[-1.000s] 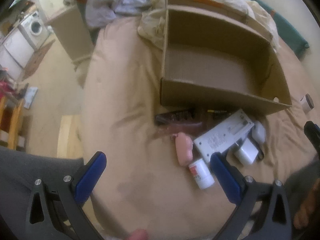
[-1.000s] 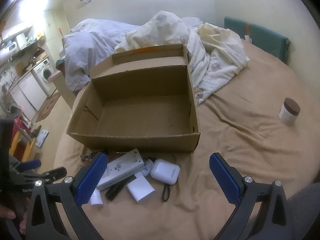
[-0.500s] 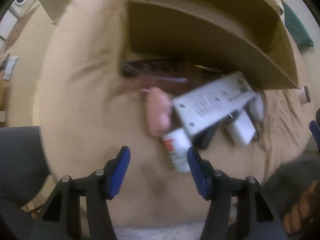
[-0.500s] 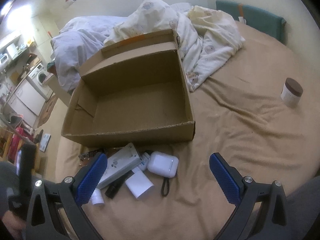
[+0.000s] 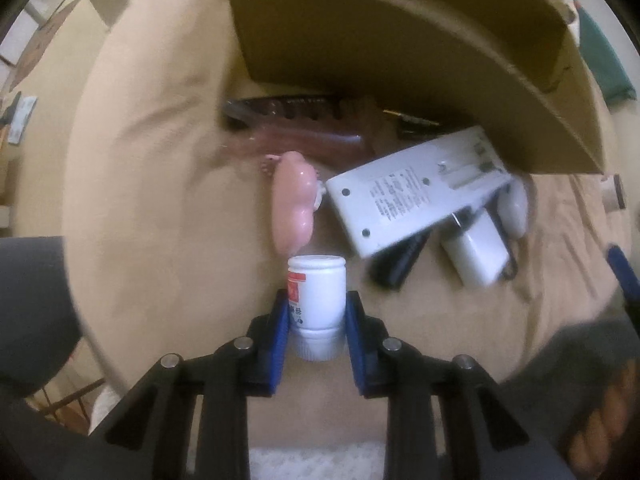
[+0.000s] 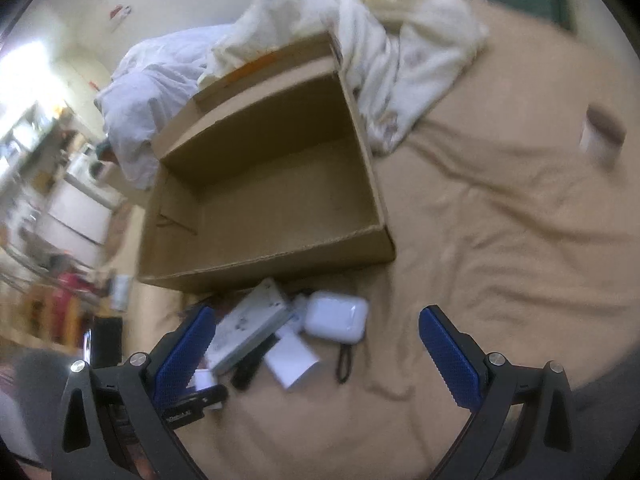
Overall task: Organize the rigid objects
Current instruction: 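Lower the left gripper onto the white pill bottle and close it, then grasp the white earbud case with the right gripper while the left gripper carries the pill bottle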
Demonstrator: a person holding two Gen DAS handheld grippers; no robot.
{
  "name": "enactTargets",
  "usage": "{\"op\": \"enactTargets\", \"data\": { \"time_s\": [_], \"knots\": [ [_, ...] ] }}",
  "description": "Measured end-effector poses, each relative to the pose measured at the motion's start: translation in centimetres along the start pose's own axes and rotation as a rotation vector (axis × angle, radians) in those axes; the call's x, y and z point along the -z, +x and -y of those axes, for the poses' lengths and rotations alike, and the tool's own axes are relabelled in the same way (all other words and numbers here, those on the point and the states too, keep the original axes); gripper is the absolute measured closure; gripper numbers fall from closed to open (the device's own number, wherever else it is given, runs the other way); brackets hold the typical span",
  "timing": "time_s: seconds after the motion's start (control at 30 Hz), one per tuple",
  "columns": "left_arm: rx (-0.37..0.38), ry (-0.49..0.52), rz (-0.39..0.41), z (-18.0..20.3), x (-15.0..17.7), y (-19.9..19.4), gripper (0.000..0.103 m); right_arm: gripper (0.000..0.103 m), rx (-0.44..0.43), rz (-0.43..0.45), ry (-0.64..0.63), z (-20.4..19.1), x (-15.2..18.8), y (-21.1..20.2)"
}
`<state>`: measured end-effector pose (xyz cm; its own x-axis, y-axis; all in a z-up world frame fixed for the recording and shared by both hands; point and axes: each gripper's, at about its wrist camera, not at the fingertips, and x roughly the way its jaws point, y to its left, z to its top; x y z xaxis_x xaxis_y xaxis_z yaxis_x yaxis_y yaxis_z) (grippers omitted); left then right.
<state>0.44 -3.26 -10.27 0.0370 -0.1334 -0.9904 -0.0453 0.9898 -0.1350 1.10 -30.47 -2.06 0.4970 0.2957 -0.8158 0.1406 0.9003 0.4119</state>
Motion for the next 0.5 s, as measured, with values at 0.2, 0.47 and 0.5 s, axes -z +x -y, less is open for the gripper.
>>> {"op": "enactTargets", "data": {
  "time_s": [0.2,0.47,0.5],
  "knots": [
    [-0.02,0.04,0.06,-2.0,1.0,-4.7,0.079,0.037,-0.05,-0.155,0.122,2.0,-0.2,2.8],
    [-0.038,0.122,0.099,-1.4,-2.0,-6.9,0.079,0.037,0.012,-0.289,0.192,2.6,0.2,7.5],
    [-0.036,0.132,0.101,-1.3,-2.3,-7.0,0.079,0.037,0.028,-0.29,0.206,2.7,0.2,7.9]
  ]
}}
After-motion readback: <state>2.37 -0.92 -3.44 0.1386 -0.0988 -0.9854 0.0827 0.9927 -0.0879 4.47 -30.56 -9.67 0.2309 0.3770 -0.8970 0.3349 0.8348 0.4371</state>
